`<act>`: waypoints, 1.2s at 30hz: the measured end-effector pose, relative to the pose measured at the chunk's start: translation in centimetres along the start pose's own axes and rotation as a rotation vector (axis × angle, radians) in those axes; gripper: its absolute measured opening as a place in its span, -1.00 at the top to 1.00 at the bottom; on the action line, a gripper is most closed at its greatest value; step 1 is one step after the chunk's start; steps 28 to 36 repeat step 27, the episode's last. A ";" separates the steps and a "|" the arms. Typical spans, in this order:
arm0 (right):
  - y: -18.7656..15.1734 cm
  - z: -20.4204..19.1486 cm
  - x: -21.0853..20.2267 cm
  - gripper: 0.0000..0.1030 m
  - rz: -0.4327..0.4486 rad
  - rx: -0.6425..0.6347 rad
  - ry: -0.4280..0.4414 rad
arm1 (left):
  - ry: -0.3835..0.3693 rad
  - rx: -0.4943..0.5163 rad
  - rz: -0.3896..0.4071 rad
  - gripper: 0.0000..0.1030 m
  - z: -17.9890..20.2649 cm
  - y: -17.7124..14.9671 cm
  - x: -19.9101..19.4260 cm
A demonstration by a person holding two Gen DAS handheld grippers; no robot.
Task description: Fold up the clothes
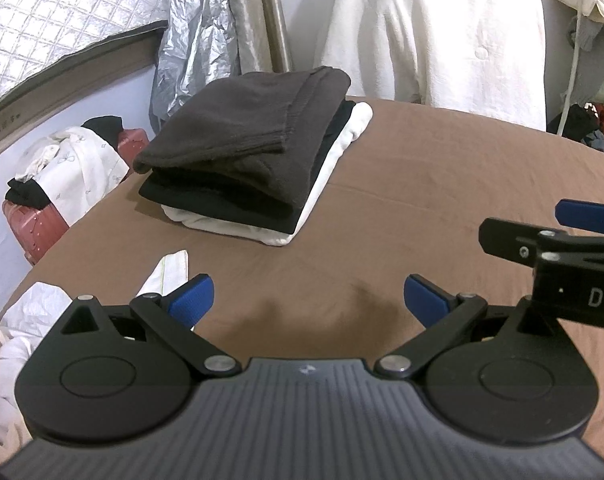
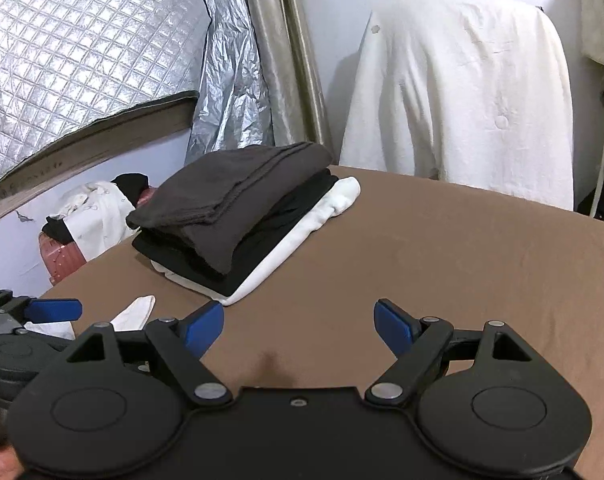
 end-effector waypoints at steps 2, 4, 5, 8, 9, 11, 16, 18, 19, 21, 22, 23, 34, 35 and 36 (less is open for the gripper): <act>0.0 0.0 0.1 -0.67 -0.002 0.000 0.000 | 0.003 -0.003 0.000 -1.00 -0.1 0.0 0.0; -0.1 -0.1 0.1 -0.67 -0.003 -0.002 -0.001 | 0.006 -0.007 0.001 -1.00 -0.3 0.0 0.1; 0.0 -0.1 0.1 -0.67 -0.003 -0.002 -0.003 | 0.008 -0.009 0.001 -1.00 -0.4 0.1 0.1; 0.0 0.0 0.1 -0.67 0.001 0.003 -0.010 | 0.012 -0.014 0.002 -1.00 -0.6 0.1 0.1; 0.0 0.1 0.1 -0.67 0.002 0.007 -0.018 | 0.014 -0.015 0.002 -1.00 -0.6 0.1 0.2; 0.0 0.3 0.2 -0.67 0.002 0.014 -0.029 | 0.016 -0.023 0.007 -1.00 -0.8 0.2 0.1; -0.1 0.4 0.2 -0.67 -0.003 0.016 -0.027 | 0.034 -0.025 0.014 -1.00 -1.1 0.3 0.0; -0.2 0.3 0.2 -0.67 -0.005 0.010 -0.027 | 0.035 -0.022 0.016 -1.00 -1.2 0.3 0.0; -0.3 0.3 0.2 -0.67 -0.010 0.005 -0.028 | 0.036 -0.020 0.017 -1.00 -1.2 0.4 -0.1; -0.3 0.1 0.1 -0.67 -0.009 -0.010 -0.032 | 0.034 -0.015 0.016 -1.00 -1.2 0.4 0.0; -0.3 0.0 0.1 -0.67 -0.005 -0.017 -0.034 | 0.033 -0.013 0.015 -1.00 -1.2 0.4 0.0; -0.3 -0.1 0.1 -0.67 -0.003 -0.022 -0.037 | 0.032 -0.012 0.013 -1.00 -1.2 0.4 0.0; -0.2 -0.2 0.0 -0.67 -0.002 -0.031 -0.048 | 0.024 -0.017 0.003 -1.00 -1.3 0.4 0.2; -0.2 -0.2 0.0 -0.67 -0.002 -0.031 -0.048 | 0.024 -0.017 0.003 -1.00 -1.3 0.4 0.2; -0.2 -0.2 0.0 -0.67 -0.002 -0.031 -0.048 | 0.024 -0.017 0.003 -1.00 -1.3 0.4 0.2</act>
Point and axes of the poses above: each gripper's, at about its wrist camera, not at the fingertips, and x roughly the way its jaws point, z to its right, y to its top, the point moved 4 cm from there along x, roughly the way its jaws point, and after that the axes turned 8 degrees about -y, right-handed, at the moved point
